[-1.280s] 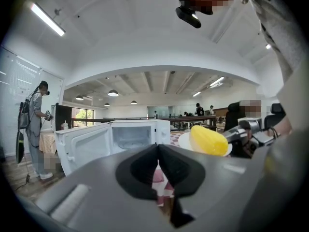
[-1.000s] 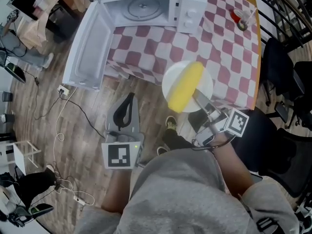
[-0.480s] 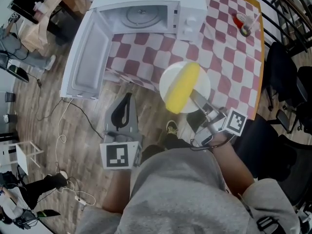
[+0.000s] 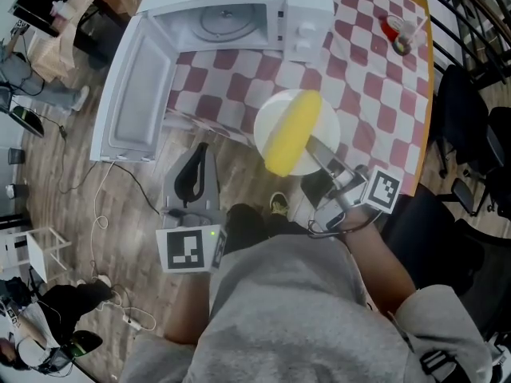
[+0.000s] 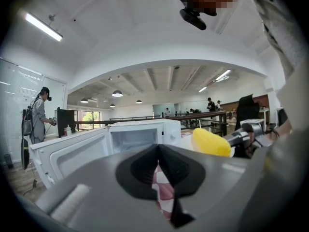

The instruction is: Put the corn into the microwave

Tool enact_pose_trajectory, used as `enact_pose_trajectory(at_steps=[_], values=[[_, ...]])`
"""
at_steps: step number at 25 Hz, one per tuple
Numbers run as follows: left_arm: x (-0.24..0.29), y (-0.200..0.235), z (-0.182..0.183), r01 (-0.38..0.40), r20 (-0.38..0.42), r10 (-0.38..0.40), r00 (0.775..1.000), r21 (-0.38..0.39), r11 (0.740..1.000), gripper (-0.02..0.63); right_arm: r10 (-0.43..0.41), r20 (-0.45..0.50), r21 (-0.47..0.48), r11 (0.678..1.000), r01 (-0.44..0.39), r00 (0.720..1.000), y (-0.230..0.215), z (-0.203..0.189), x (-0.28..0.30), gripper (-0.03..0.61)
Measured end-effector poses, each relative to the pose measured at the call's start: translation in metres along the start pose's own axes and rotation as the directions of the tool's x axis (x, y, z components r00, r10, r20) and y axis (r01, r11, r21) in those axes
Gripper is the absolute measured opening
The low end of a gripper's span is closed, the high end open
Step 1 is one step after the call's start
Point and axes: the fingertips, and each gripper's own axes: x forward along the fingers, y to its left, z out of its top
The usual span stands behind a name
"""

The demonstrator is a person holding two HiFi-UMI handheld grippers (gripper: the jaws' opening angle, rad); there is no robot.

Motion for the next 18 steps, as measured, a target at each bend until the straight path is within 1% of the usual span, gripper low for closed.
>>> enact_pose_trajectory(at_steps=[7, 18], values=[[0.0004, -0.0068, 0.0024, 0.011, 0.009, -0.011, 1.000, 0.020, 1.000, 0.011, 0.010, -0.007, -0.020, 1.000, -0.010, 1.000, 0.0022, 0.0009, -0.0014, 0.006], [0.0006, -0.0105, 0.0068, 0.023, 0.003, -0.023, 1.000, 0.033, 0.999, 0.011, 0.014, -0.001, -0.005, 1.000, -0.014, 1.000, 0.0018, 0.0013, -0.0003, 0.006]])
